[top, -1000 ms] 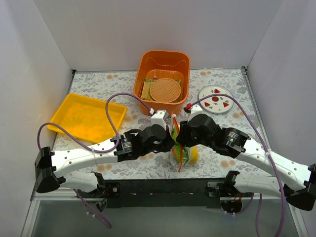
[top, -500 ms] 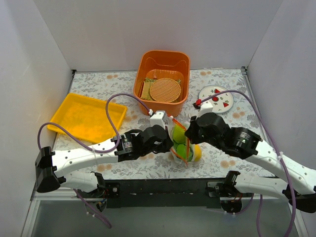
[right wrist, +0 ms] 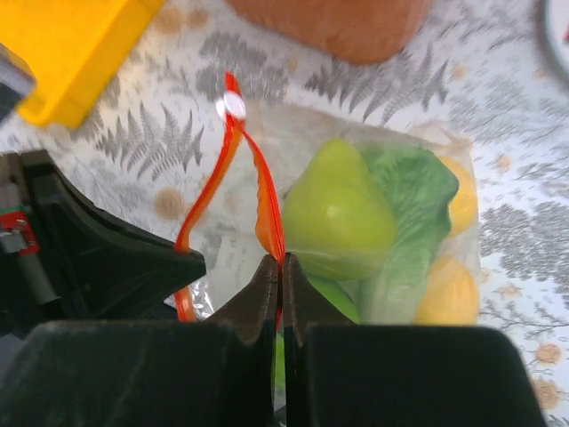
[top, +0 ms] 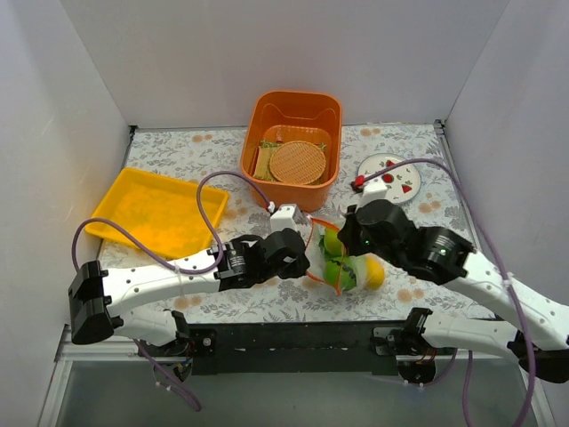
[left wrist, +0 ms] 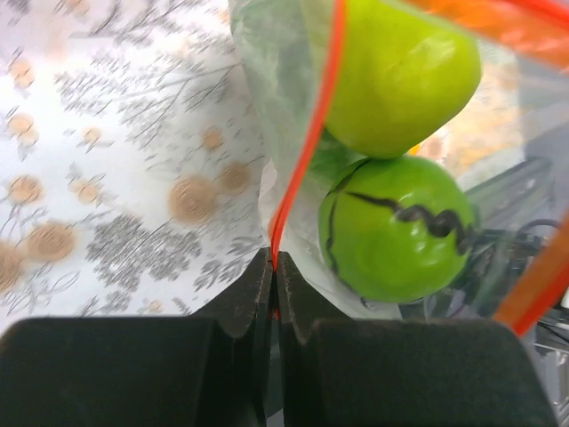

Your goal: Open the zip-top bag and remove the fake food

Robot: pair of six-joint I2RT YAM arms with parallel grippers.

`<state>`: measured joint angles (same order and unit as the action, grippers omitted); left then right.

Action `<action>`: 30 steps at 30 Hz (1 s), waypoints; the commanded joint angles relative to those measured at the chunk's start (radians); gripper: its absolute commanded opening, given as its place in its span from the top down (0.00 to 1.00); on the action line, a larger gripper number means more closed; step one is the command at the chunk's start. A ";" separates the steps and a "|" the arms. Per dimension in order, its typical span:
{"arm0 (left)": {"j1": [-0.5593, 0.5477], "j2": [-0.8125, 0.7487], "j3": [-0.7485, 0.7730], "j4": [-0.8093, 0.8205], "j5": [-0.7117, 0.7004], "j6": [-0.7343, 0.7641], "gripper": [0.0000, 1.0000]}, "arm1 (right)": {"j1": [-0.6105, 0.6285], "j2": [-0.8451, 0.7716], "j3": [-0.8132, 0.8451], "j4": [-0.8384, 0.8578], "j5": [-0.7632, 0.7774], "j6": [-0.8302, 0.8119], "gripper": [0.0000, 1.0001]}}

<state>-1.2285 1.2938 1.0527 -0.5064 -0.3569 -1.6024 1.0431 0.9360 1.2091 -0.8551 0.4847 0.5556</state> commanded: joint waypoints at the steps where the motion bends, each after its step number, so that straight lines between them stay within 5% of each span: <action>1: -0.002 -0.094 -0.089 -0.102 -0.051 -0.099 1.00 | 0.003 0.079 -0.155 0.252 -0.184 0.010 0.99; 8: -0.002 -0.211 -0.200 -0.211 -0.053 -0.200 0.98 | 0.008 0.179 -0.223 0.418 -0.256 0.021 0.99; 10: -0.002 -0.229 -0.209 -0.238 -0.047 -0.214 0.91 | 0.011 0.187 -0.207 0.427 -0.259 0.020 0.99; 11: -0.002 -0.252 -0.206 -0.247 -0.048 -0.218 0.80 | 0.011 0.196 -0.201 0.427 -0.259 0.020 0.99; 17: -0.002 -0.314 -0.119 -0.270 -0.048 -0.179 0.75 | 0.026 0.207 -0.181 0.433 -0.256 0.021 0.99; 22: -0.002 -0.280 -0.062 -0.163 -0.030 -0.126 0.67 | 0.038 0.202 -0.169 0.438 -0.238 0.032 0.99; 30: 0.024 -0.186 -0.088 -0.104 -0.088 -0.269 0.54 | 0.048 0.172 -0.177 0.433 -0.195 0.061 0.99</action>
<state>-1.2240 1.1099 0.9882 -0.6613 -0.3981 -1.8038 1.0832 1.1435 0.9932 -0.4652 0.2474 0.5961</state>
